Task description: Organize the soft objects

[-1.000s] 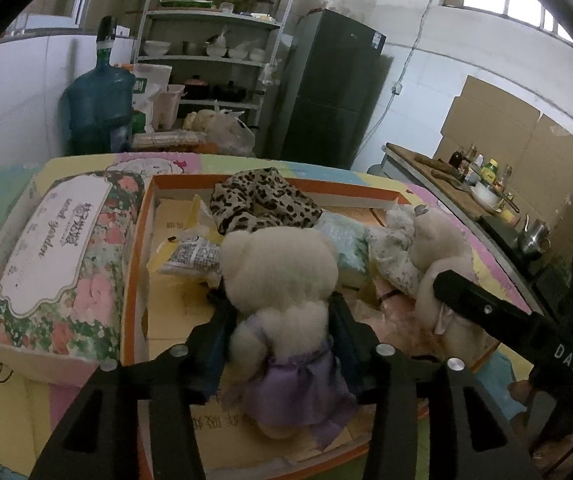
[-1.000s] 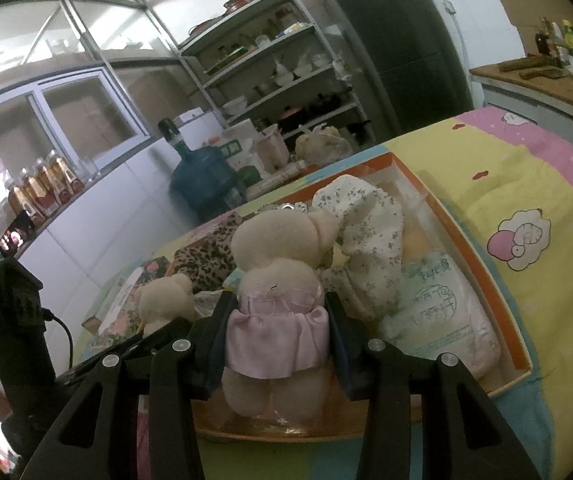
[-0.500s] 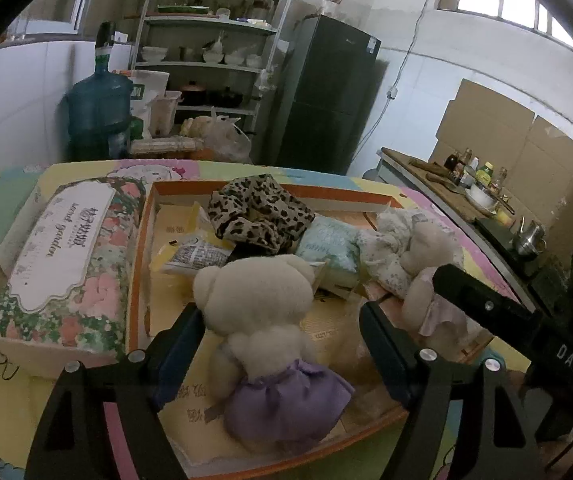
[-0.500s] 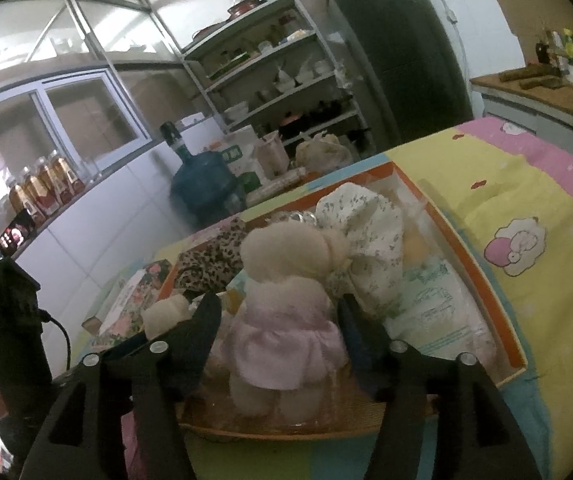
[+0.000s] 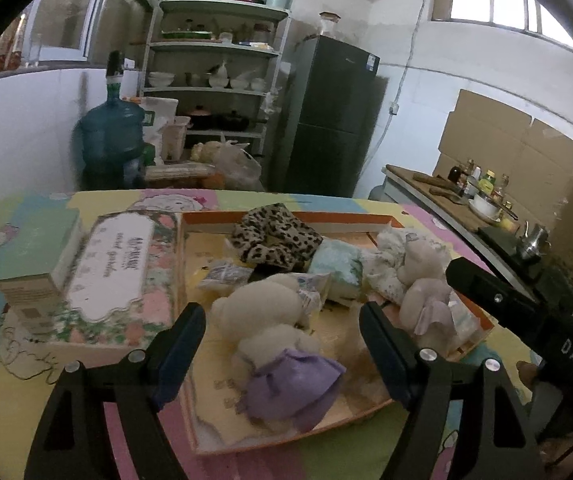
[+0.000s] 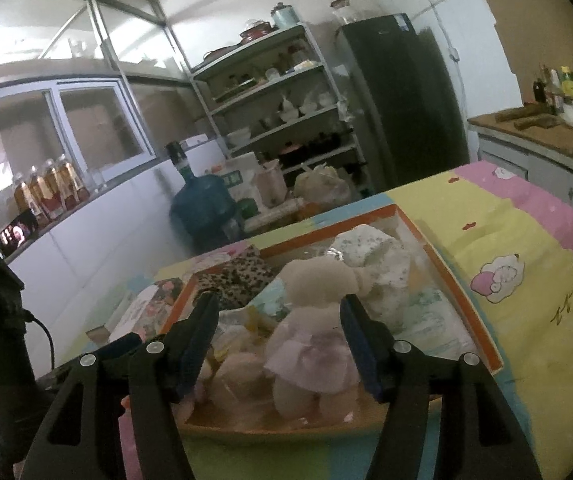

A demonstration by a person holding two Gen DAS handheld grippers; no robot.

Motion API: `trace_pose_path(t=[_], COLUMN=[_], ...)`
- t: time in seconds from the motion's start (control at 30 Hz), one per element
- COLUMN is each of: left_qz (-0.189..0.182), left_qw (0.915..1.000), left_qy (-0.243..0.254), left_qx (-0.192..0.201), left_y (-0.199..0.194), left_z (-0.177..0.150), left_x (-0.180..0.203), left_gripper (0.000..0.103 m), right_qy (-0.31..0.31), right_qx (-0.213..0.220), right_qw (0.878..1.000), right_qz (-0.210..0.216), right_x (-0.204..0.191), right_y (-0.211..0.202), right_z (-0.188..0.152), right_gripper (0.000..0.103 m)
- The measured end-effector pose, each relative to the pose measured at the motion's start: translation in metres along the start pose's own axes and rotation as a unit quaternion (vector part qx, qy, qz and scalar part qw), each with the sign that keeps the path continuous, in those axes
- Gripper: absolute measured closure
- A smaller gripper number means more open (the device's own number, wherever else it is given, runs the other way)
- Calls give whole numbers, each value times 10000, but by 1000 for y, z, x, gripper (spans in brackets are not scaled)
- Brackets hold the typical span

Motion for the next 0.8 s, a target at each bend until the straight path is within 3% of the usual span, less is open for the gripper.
trace_pose_path(t=[0.43,0.8], left_qz=[165,783], left_qw=[9994,9949], left_qy=[12,33], left_qx=[304,636], left_y=[-44,-88], left_z=[-1,-8], left_x=[-16,-35], left_gripper=[24,24], right_qy=[-285,-592], right_qx=[113,186], right_qw=[9995,9979], right_qz=[45,-190], right_x=[-42,-79], right_y=[-24,-50], right_z=[-6,-23], right_gripper=[33,32])
Point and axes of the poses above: each gripper's, at about its wrist camera, not at the fingertips, and y roughly the way its jaws point, x to its right, z to its top, the point moved 3 cm from there along y, roughly the way its jaws point, and after that the axes turned 7 degrees about x, right-handed, at the moved point
